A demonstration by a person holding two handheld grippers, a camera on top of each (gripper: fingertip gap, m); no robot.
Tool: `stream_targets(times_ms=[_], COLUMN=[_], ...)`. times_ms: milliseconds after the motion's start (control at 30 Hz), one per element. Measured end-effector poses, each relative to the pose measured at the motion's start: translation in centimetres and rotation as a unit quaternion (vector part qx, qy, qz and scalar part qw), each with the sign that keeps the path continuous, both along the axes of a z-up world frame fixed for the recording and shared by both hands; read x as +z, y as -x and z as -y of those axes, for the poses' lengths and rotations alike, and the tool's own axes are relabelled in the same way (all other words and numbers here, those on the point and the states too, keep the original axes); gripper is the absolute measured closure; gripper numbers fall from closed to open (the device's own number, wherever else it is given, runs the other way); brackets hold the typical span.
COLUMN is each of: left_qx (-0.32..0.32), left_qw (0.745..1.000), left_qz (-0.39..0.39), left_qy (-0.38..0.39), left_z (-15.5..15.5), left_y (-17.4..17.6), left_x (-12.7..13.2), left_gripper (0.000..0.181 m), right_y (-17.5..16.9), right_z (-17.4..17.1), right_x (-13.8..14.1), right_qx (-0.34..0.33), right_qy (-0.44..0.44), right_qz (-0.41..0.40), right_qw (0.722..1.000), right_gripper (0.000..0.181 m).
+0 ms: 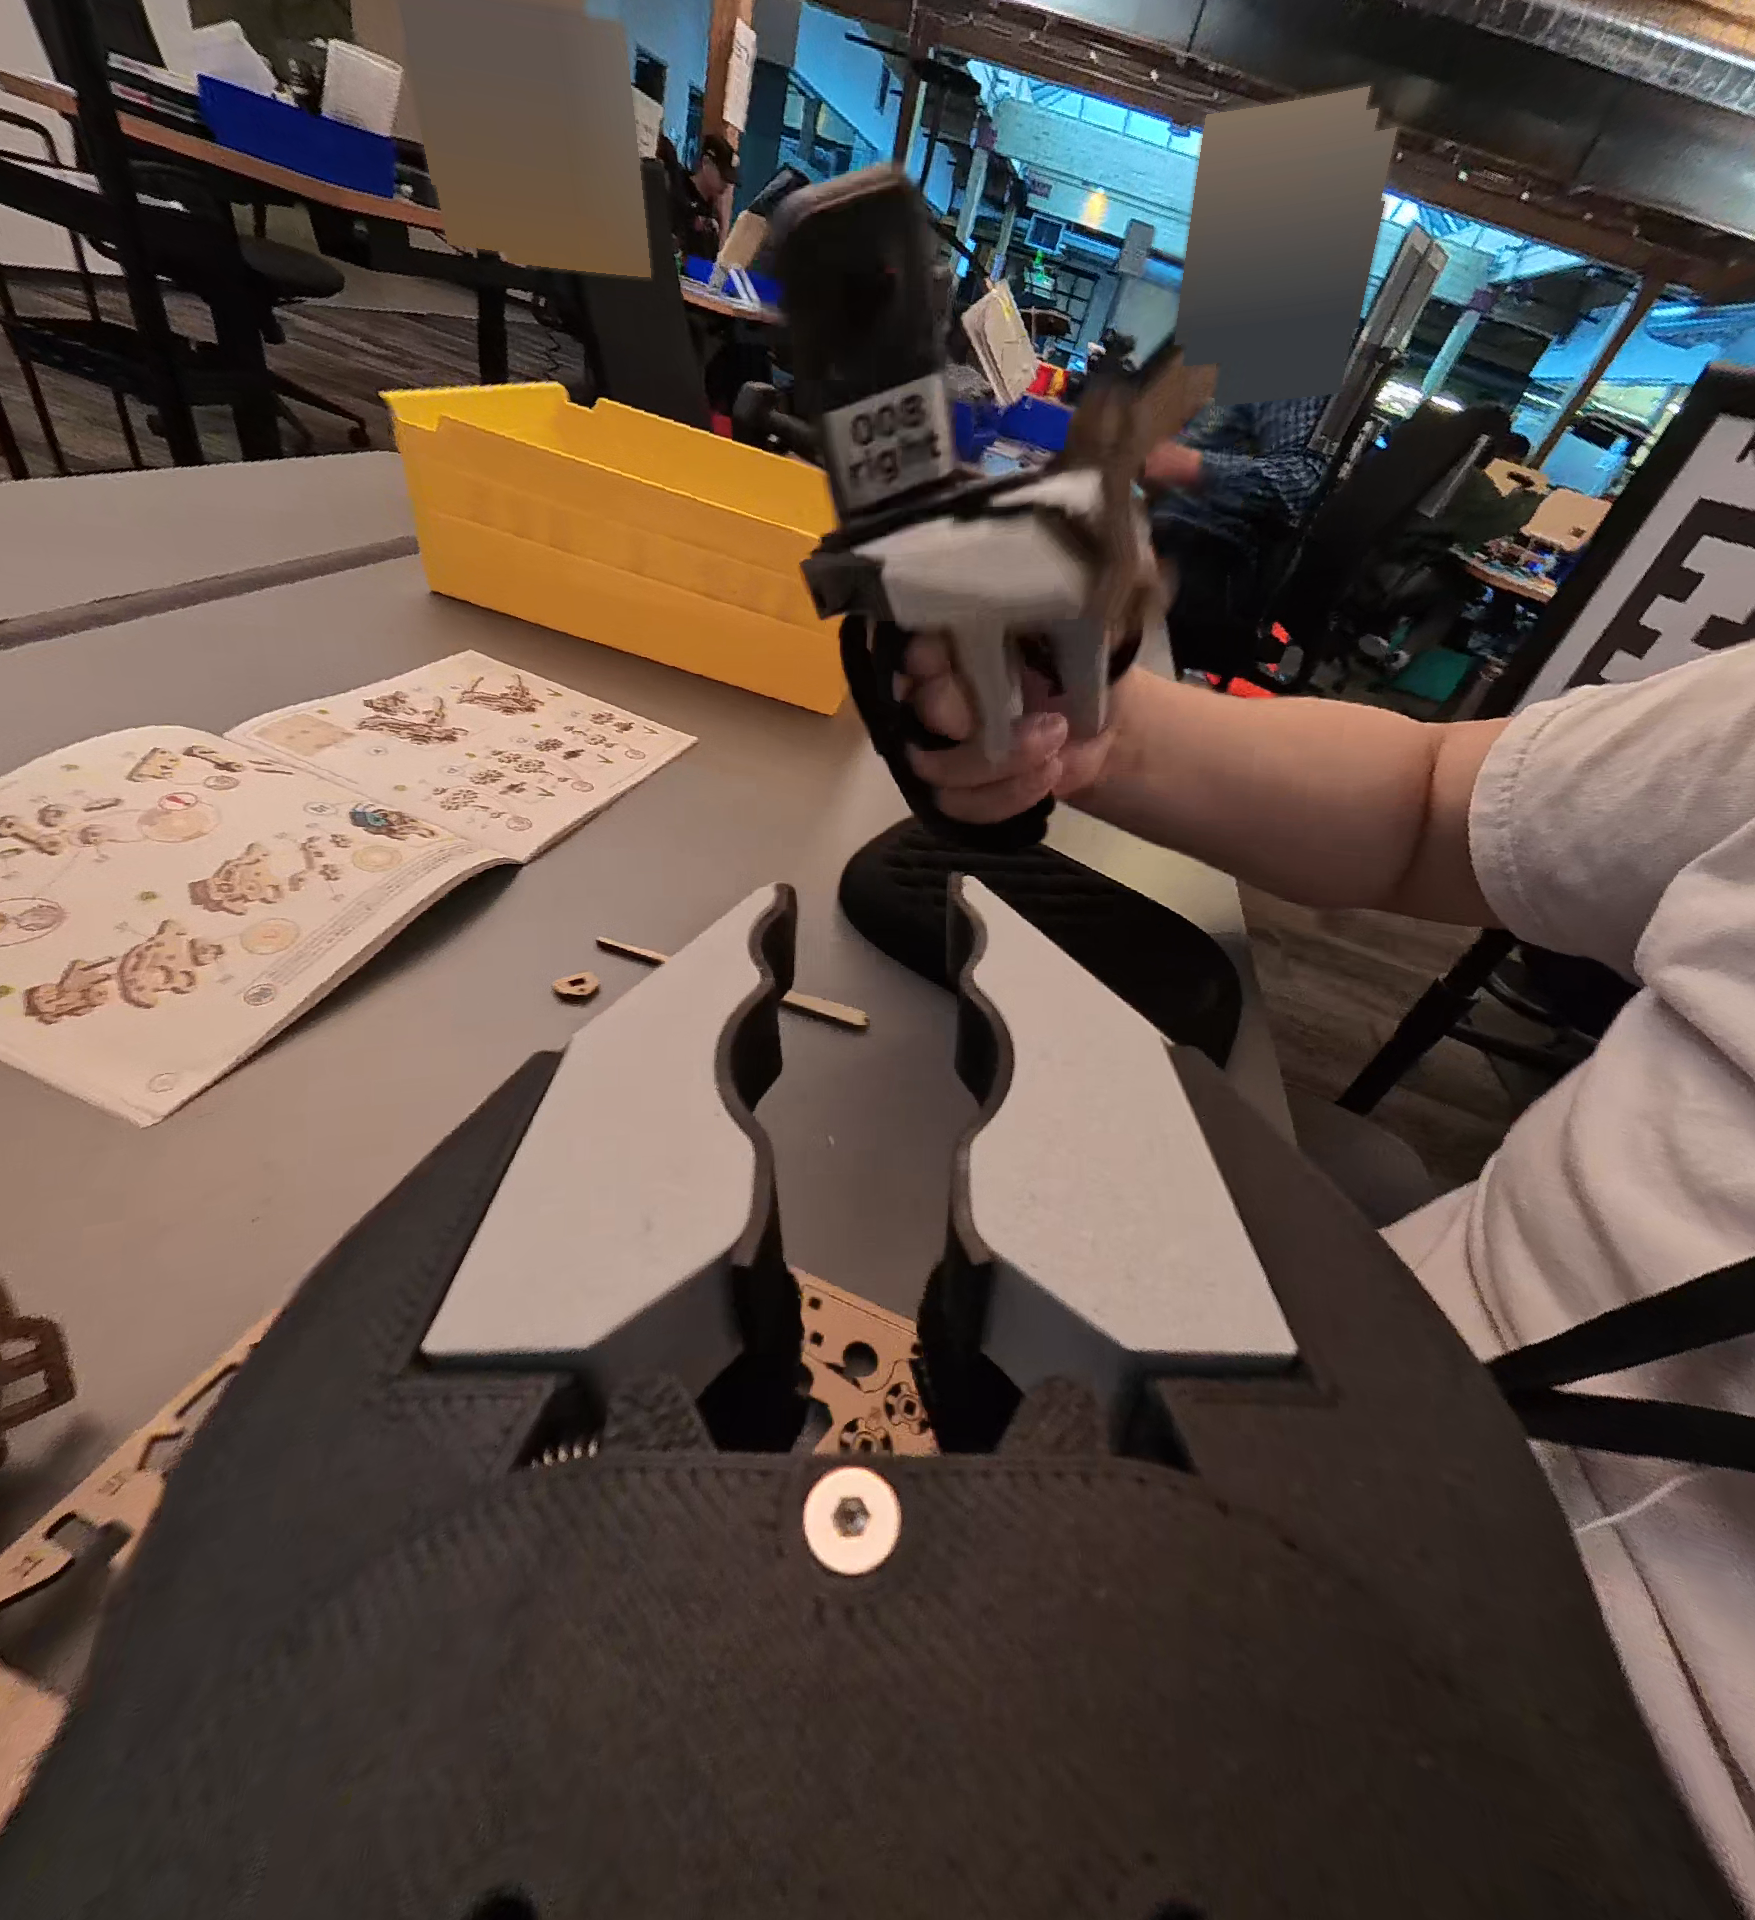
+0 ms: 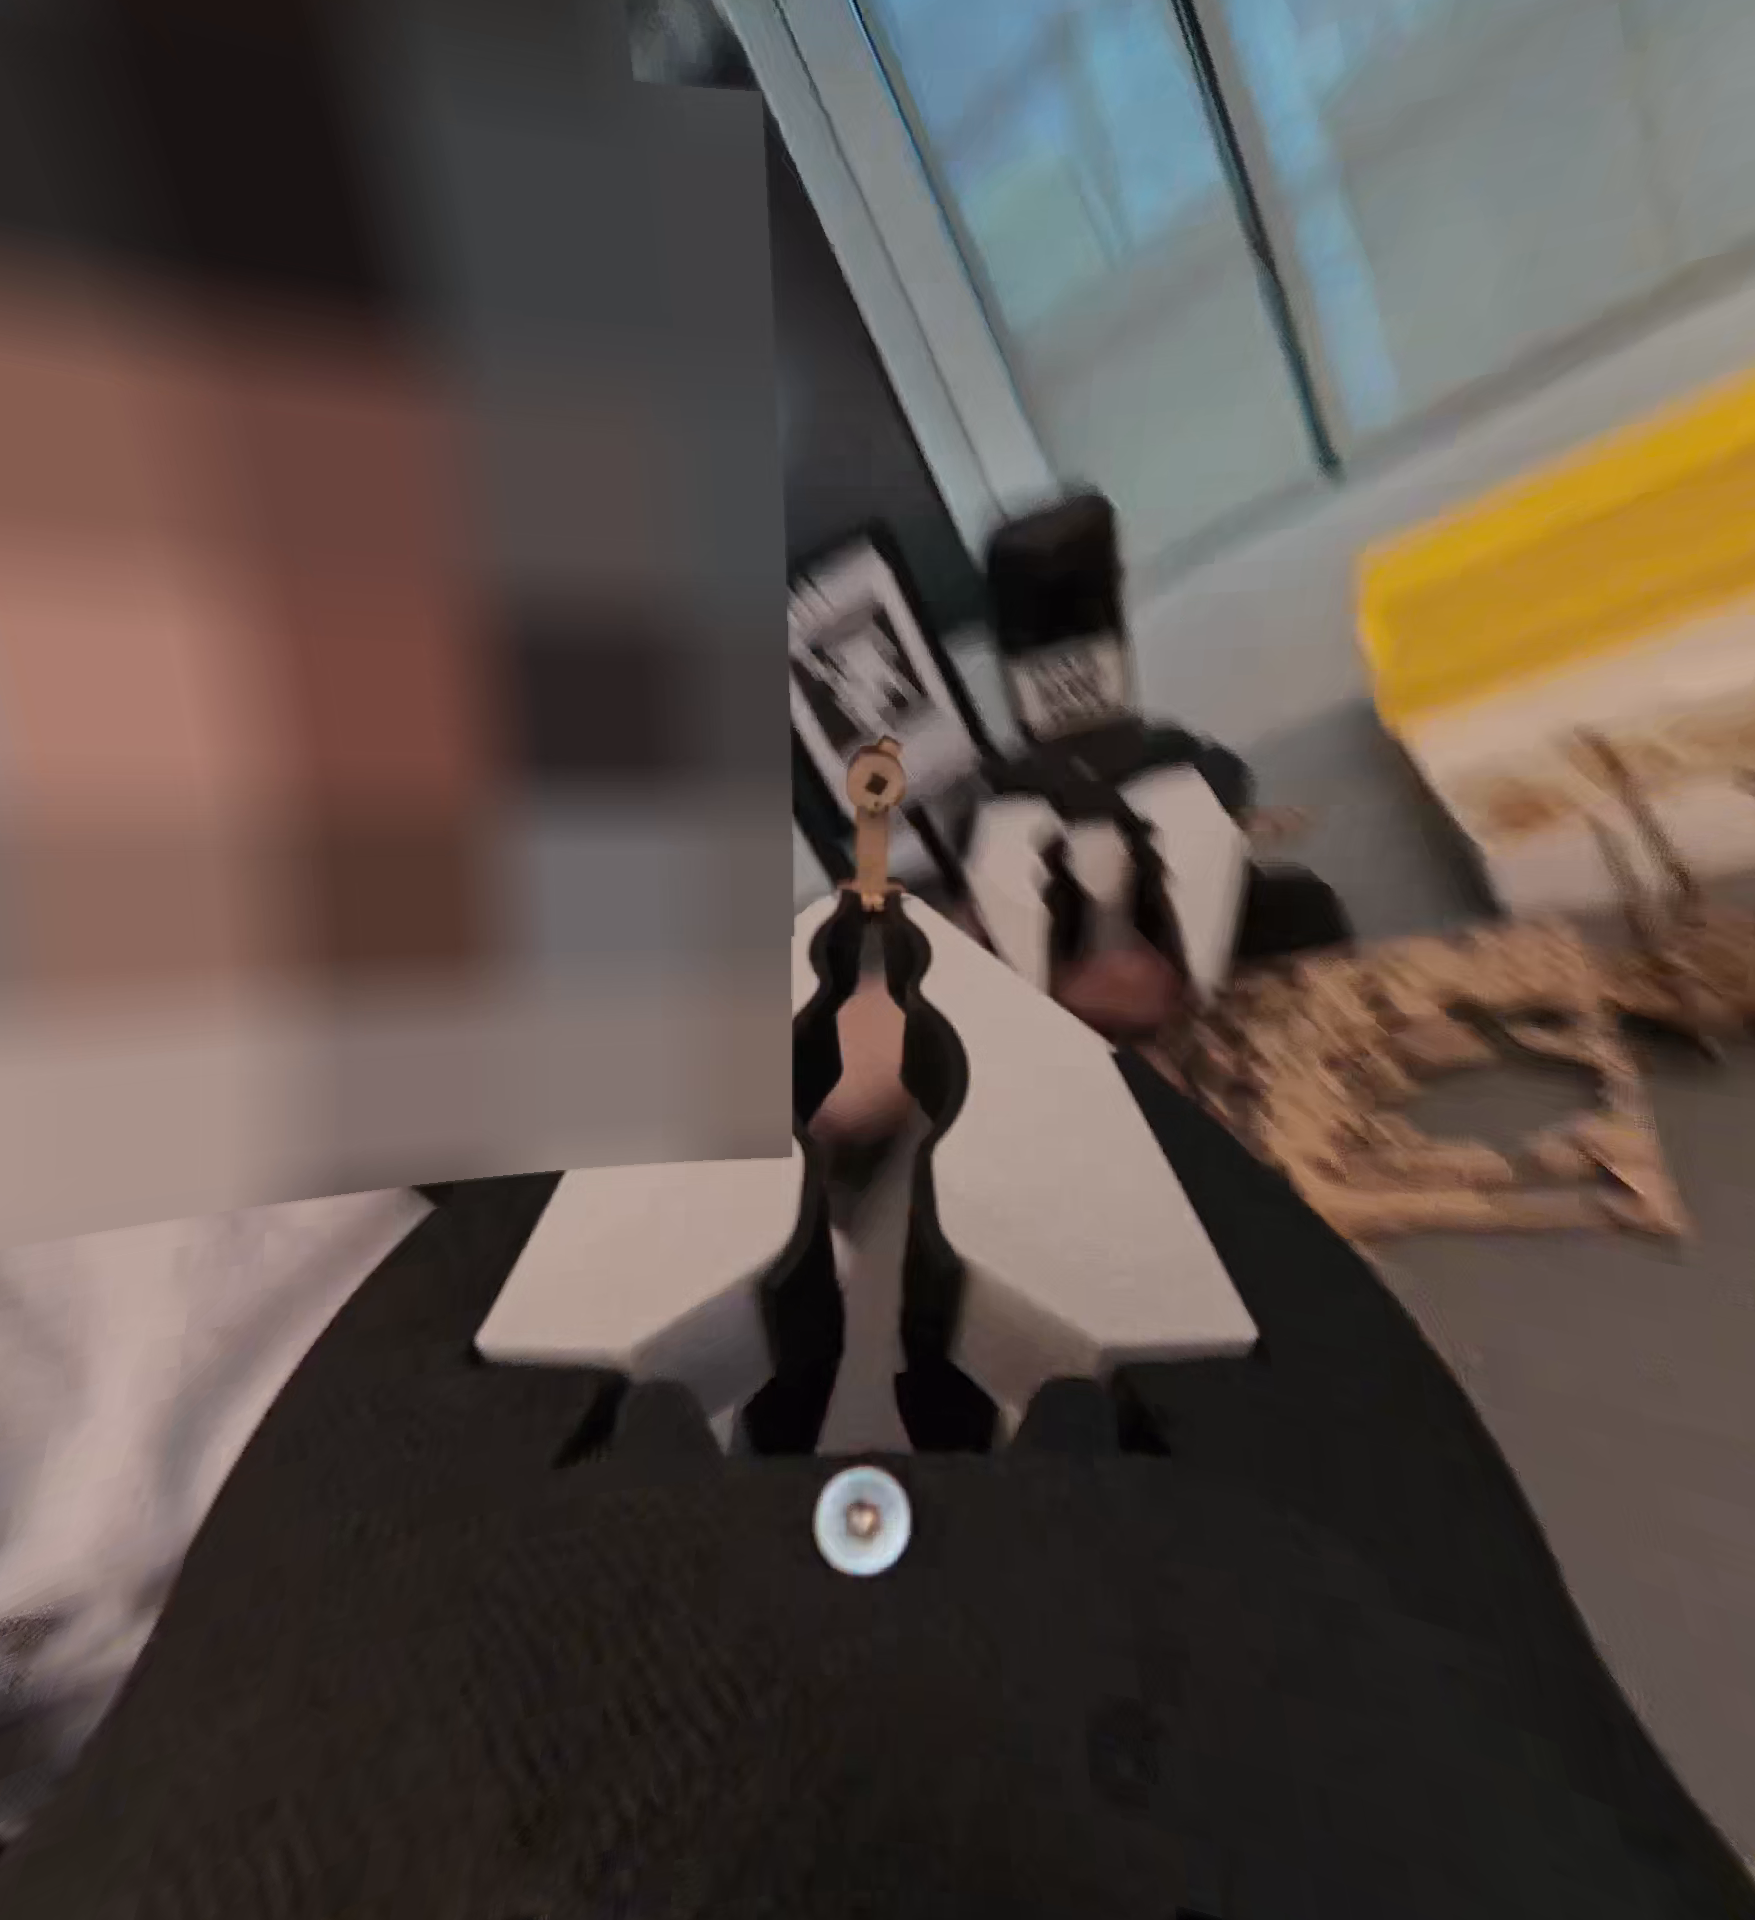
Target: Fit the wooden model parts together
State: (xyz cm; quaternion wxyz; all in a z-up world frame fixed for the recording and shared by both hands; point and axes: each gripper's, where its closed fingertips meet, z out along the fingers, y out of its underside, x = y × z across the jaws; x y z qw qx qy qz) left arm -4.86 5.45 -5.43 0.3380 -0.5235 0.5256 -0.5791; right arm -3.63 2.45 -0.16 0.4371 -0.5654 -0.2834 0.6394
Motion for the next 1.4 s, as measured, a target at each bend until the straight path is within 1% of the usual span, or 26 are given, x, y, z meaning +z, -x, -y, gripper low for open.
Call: stream_targets(times_ms=[33,67,100,133,167,233,300,333,367,433,500,600,633,667,700,767,833,867,967,1033,1133,1200,1267,1367,1400], left_qx=[0.015,0.039,0.065,0.082,0.088,0.084,0.076,0.077,0.079,0.082,0.081,0.078,0.077,0.076,0.075,0.074,0.072,0.072,0.071,0.069,0.069,0.069,0.067,0.065,0.065], left_qw=[1.000,0.999,0.998,0.996,0.995,0.993,0.992,0.992,0.992,0.994,0.995,0.995,0.996,0.996,0.996,0.996,0.996,0.996,0.996,0.996,0.996,0.996,0.996,0.996,0.996], left_qz=[0.004,0.007,0.008,0.009,0.015,0.037,0.045,0.042,0.037,0.025,0.012,0.000,-0.002,-0.003,-0.004,-0.003,-0.003,-0.002,-0.005,-0.008,-0.010,-0.011,-0.011,-0.015,-0.015], left_qy=[0.003,0.010,0.018,0.030,0.046,0.077,0.094,0.093,0.087,0.073,0.063,0.054,0.053,0.053,0.054,0.055,0.056,0.056,0.056,0.056,0.057,0.060,0.062,0.060,0.060], left_z=[-0.6,-1.6,-2.7,-3.6,-4.1,-4.4,-4.4,-4.4,-4.4,-4.3,-4.1,-3.8,-3.7,-3.7,-3.6,-3.6,-3.5,-3.5,-3.4,-3.4,-3.4,-3.4,-3.4,-3.3,-3.3], left_y=[0.2,0.4,0.7,1.0,1.3,1.7,1.9,1.8,1.8,1.6,1.3,1.0,1.0,0.9,0.9,0.9,1.0,1.0,0.9,0.8,0.9,0.8,0.8,0.8,0.7], left_x=[0.2,0.3,0.3,0.3,0.6,1.3,1.6,1.5,1.3,0.8,0.4,0.0,-0.1,-0.1,-0.1,-0.1,0.0,0.0,-0.1,-0.2,-0.3,-0.3,-0.3,-0.4,-0.4], left_gripper=[0.155,0.155,0.156,0.156,0.156,0.156,0.156,0.157,0.157,0.157,0.157,0.157,0.157,0.157,0.157,0.157,0.157,0.157,0.157,0.157,0.157,0.157,0.157,0.157,0.157], right_y=[0.0,-0.6,-2.0,-3.2,-3.8,-3.1,-3.5,-3.6,-3.5,-3.0,-3.1,-2.6,-2.6,-2.8,-3.1,-3.1,-2.9,-2.9,-3.2,-3.0,-2.7,-2.9,-2.9,-2.9,-2.9], right_z=[-0.4,-1.2,-2.0,-2.4,-2.4,-1.3,-0.8,-0.8,-0.9,-0.8,-1.4,-1.4,-1.3,-1.4,-1.4,-1.6,-1.8,-1.8,-2.4,-2.0,-1.9,-2.1,-2.1,-2.0,-2.0], right_x=[-2.1,-4.6,-7.1,-8.7,-9.8,-12.1,-14.6,-15.5,-16.1,-16.9,-17.2,-17.4,-17.3,-17.3,-17.2,-16.7,-16.3,-16.1,-16.2,-16.6,-16.9,-16.9,-16.9,-16.9,-16.8], right_qx=[-0.020,-0.047,-0.077,-0.090,-0.087,-0.036,0.004,0.020,0.030,0.049,0.044,0.048,0.049,0.048,0.046,0.040,0.035,0.039,0.048,0.070,0.082,0.077,0.078,0.082,0.083], right_qy=[-0.012,-0.021,-0.032,-0.046,-0.051,-0.047,-0.065,-0.077,-0.083,-0.074,-0.080,-0.078,-0.079,-0.078,-0.079,-0.086,-0.089,-0.089,-0.125,-0.124,-0.127,-0.130,-0.129,-0.133,-0.135], right_qz=[0.101,0.221,0.351,0.451,0.522,0.611,0.702,0.731,0.743,0.748,0.756,0.750,0.750,0.756,0.762,0.759,0.750,0.749,0.756,0.751,0.742,0.746,0.743,0.741,0.741], right_qw=[0.995,0.974,0.933,0.887,0.847,0.789,0.709,0.678,0.664,0.658,0.649,0.655,0.654,0.648,0.641,0.644,0.655,0.655,0.641,0.645,0.653,0.649,0.653,0.653,0.652], right_gripper=[0.180,0.180,0.180,0.180,0.180,0.180,0.180,0.179,0.179,0.179,0.179,0.179,0.175,0.165,0.163,0.170,0.171,0.170,0.171,0.171,0.176,0.180,0.181,0.181,0.178])
